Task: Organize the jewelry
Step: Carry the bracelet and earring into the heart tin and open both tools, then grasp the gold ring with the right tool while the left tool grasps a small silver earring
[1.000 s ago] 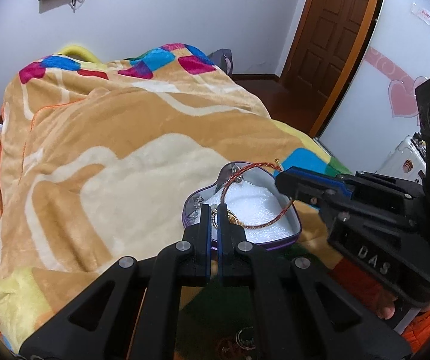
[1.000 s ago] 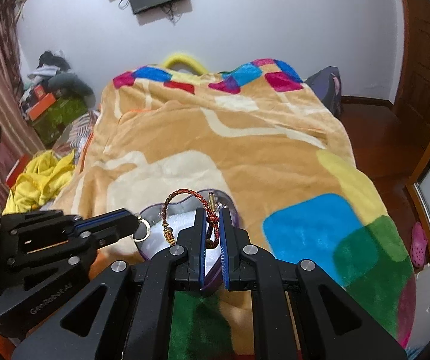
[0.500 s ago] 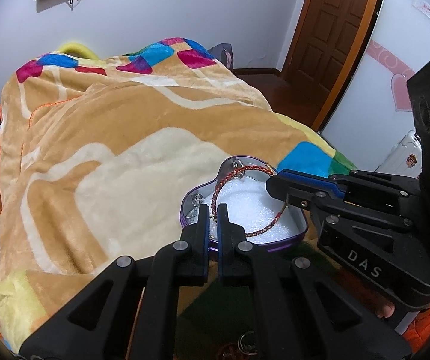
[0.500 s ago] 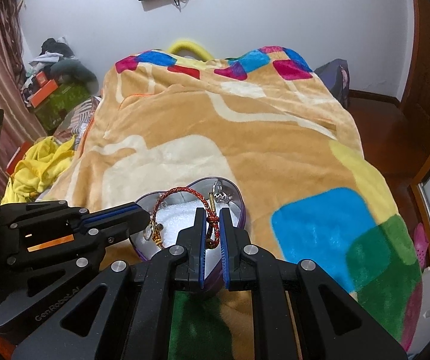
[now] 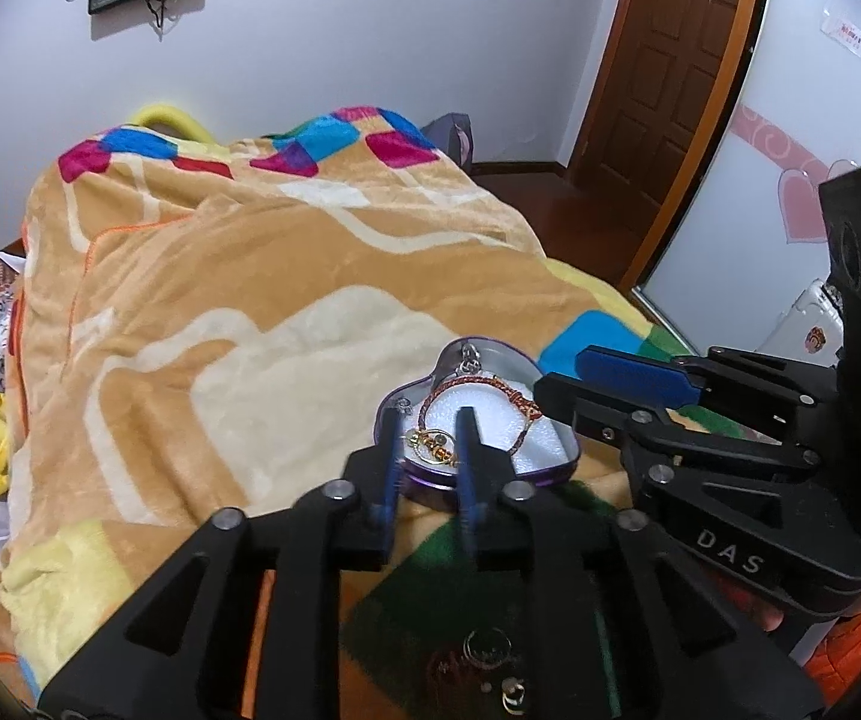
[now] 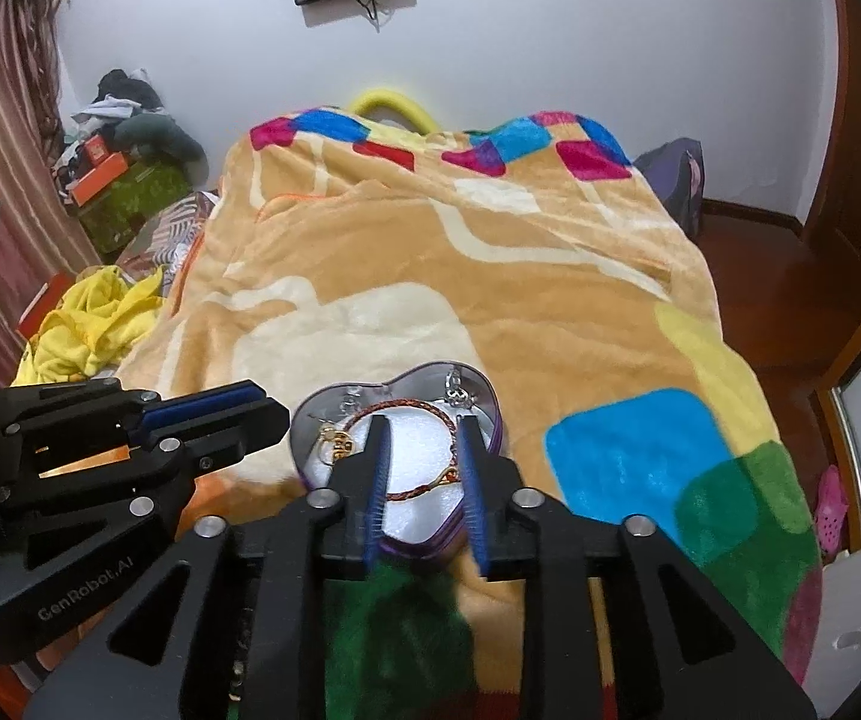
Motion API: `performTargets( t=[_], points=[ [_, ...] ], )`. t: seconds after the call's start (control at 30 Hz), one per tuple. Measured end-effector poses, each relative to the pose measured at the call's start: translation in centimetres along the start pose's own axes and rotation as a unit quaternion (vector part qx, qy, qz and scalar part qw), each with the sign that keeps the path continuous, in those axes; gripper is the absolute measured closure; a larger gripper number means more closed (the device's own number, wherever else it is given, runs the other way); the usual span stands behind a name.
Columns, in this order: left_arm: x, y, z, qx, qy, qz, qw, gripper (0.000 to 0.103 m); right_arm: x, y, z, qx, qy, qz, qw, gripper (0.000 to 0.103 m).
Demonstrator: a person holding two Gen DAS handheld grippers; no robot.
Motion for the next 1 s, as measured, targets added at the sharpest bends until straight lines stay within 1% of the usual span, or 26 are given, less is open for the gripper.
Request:
performTargets(
  t=[0.07, 0.17, 0.23, 0.3, 0.37, 0.43, 0.6, 0.87, 1.0],
  points=[
    [1.0, -0.1, 0.0, 0.002, 0.002, -0.008, 1.0, 0.074, 0.8, -0.1, 0.3, 0.003, -0.002, -0.007, 1.0, 0.077],
    [2.4, -0.4, 0.1, 0.006, 0.002, -0.018, 0.9998, 0.07, 2.1, -0.2, 0.7, 0.009, -0.007, -0.019, 1.0, 0.076],
    [3.4, -0.6, 0.2, 0.007, 0.003, -0.023, 0.9997, 0.067, 2.9, -0.5, 1.0, 0.012, -0.01, -0.027, 1.0, 0.074],
    [4.5, -1.0, 0.1, 0.007, 0.008, -0.031, 0.9995, 0.062, 3.8, -0.8, 1.2, 0.012, -0.012, -0.037, 0.999, 0.065],
    [5.4, -1.4, 0.0, 0.005, 0.013, -0.037, 0.9992, 0.057, 4.5, -1.1, 1.5, 0.013, -0.013, -0.044, 0.999, 0.061],
    [6.3, -2.0, 0.0, 0.004, 0.014, -0.041, 0.999, 0.055, 4.8, -1.5, 1.8, 0.016, -0.017, -0.043, 0.999, 0.061],
    [7.2, -3.8, 0.4, 0.008, 0.014, -0.033, 0.9993, 0.055, 5.1, -2.9, 2.4, 0.02, -0.024, -0.038, 0.999, 0.061],
    [6.7, -6.8, 1.1, 0.009, 0.025, -0.006, 0.9996, 0.055, 3.7, -5.5, 3.3, 0.021, -0.024, -0.01, 0.999, 0.061],
    [6.5, -8.2, 1.3, 0.01, 0.025, 0.005, 0.9996, 0.055, 2.7, -6.7, 4.4, 0.028, -0.012, 0.006, 1.0, 0.061]
  ],
)
Point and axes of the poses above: each gripper's, at about its wrist camera, not at the fingertips, and x roughly against the way its jaws point, z to its left, y to its top, the point moved 5 cm from there along -x, roughly the way its jaws point, and after that the axes turned 9 degrees about z, right-handed, at the moved point
